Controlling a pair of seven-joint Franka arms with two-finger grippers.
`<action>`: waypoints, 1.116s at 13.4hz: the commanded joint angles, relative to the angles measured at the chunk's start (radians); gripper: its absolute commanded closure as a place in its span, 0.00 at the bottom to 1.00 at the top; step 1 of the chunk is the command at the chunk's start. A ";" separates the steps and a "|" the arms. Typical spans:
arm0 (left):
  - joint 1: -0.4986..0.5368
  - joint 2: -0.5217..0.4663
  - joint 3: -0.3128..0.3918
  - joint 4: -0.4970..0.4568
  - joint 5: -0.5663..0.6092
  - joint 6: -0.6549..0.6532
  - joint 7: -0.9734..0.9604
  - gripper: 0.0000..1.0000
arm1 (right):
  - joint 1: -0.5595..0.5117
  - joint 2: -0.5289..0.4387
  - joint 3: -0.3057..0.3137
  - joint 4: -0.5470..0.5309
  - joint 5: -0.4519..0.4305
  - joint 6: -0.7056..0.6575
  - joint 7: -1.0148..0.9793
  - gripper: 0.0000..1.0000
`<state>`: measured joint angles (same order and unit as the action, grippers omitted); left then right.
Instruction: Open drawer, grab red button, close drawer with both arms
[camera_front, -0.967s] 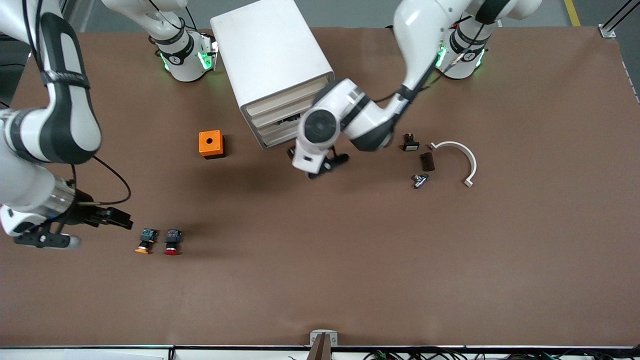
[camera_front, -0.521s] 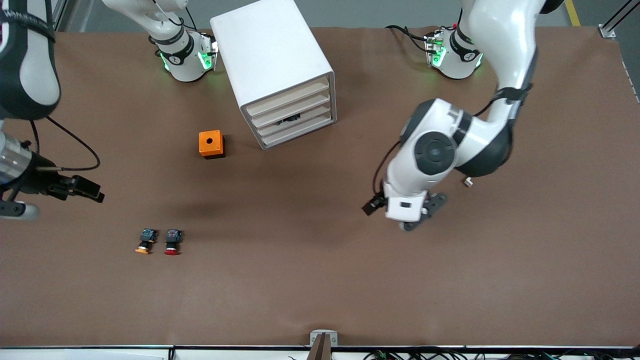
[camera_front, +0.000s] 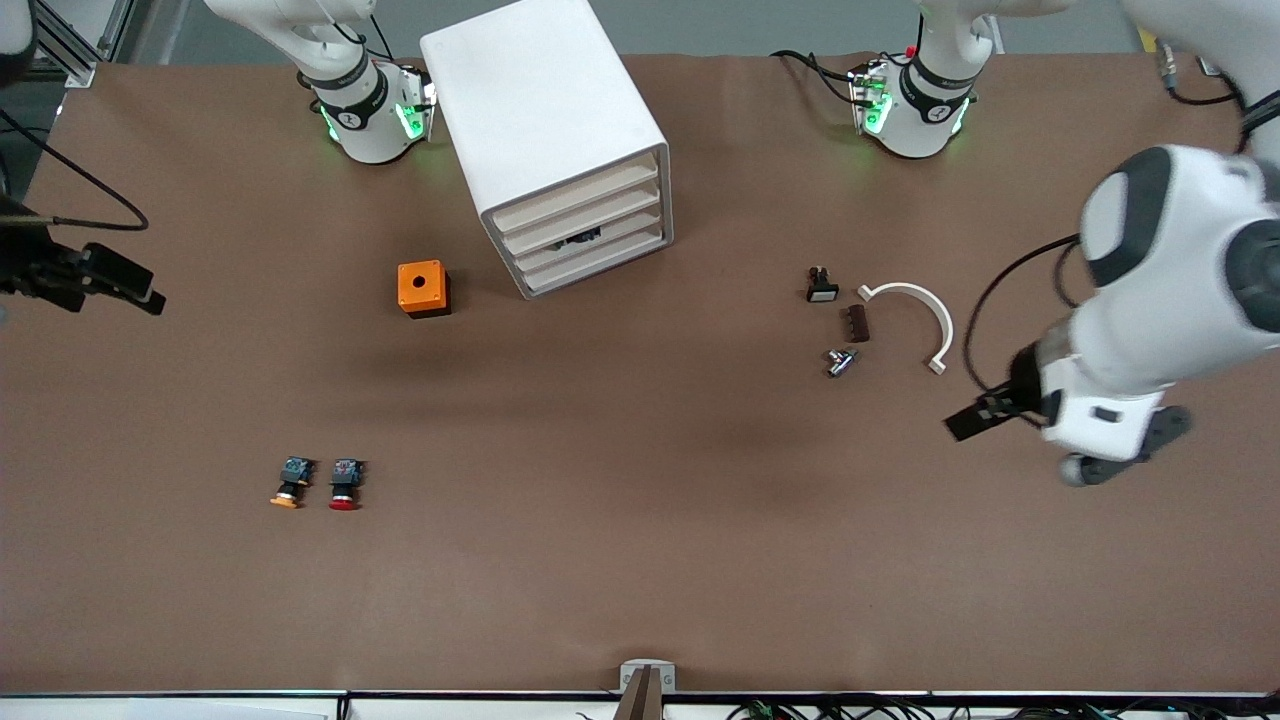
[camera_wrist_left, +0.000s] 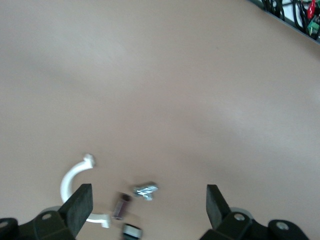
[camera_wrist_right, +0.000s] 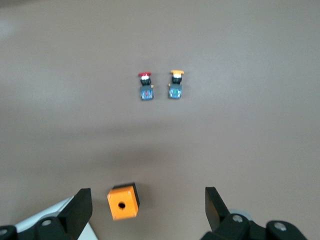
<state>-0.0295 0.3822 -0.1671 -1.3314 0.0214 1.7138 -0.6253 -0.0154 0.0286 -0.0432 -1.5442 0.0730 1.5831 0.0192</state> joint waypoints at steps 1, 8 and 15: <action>0.066 -0.060 -0.012 -0.014 0.023 -0.058 0.109 0.00 | -0.012 0.008 0.022 0.073 -0.009 -0.069 0.005 0.00; 0.092 -0.218 0.011 -0.046 0.022 -0.166 0.301 0.00 | -0.027 0.014 0.022 0.073 -0.001 -0.061 0.005 0.00; 0.100 -0.449 0.063 -0.281 0.011 -0.169 0.495 0.00 | -0.031 0.011 0.019 0.069 0.001 -0.060 0.005 0.00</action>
<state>0.0663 0.0244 -0.0994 -1.5138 0.0218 1.5289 -0.1491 -0.0203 0.0365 -0.0399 -1.4896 0.0720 1.5320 0.0201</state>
